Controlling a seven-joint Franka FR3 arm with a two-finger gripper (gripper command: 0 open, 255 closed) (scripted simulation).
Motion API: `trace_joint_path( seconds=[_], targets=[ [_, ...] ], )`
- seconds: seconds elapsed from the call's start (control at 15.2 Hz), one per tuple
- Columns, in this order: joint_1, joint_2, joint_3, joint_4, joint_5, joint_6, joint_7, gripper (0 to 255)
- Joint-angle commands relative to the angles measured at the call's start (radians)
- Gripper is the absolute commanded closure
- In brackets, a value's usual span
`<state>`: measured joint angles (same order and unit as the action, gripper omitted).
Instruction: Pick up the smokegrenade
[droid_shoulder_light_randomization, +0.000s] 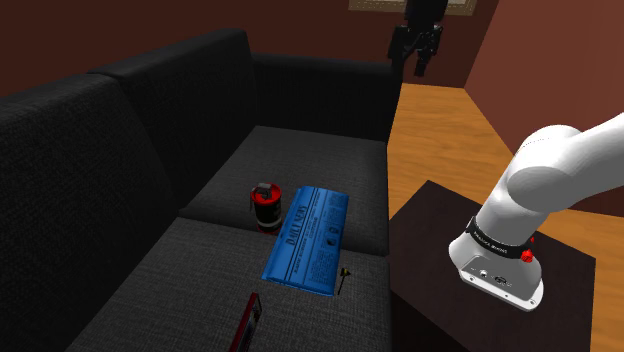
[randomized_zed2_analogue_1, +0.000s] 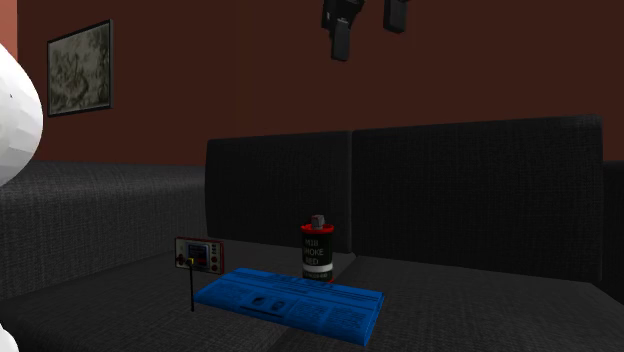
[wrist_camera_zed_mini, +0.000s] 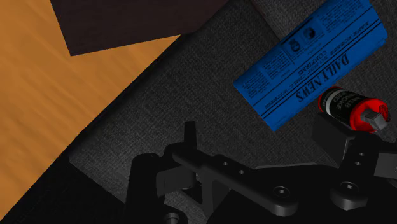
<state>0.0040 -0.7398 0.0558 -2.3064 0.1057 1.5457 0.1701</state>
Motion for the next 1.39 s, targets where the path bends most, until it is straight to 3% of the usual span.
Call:
trace_joint_path(
  seconds=[0.0, 0.79, 1.32],
  targets=[
    [0.000, 0.000, 0.000, 0.000, 0.000, 0.000, 0.000, 0],
    [0.045, 0.172, 0.288, -0.063, 0.056, 0.332, 0.272, 0],
    [0.018, 0.412, 0.495, 0.012, -0.040, 0.530, 0.504, 0]
  ],
)
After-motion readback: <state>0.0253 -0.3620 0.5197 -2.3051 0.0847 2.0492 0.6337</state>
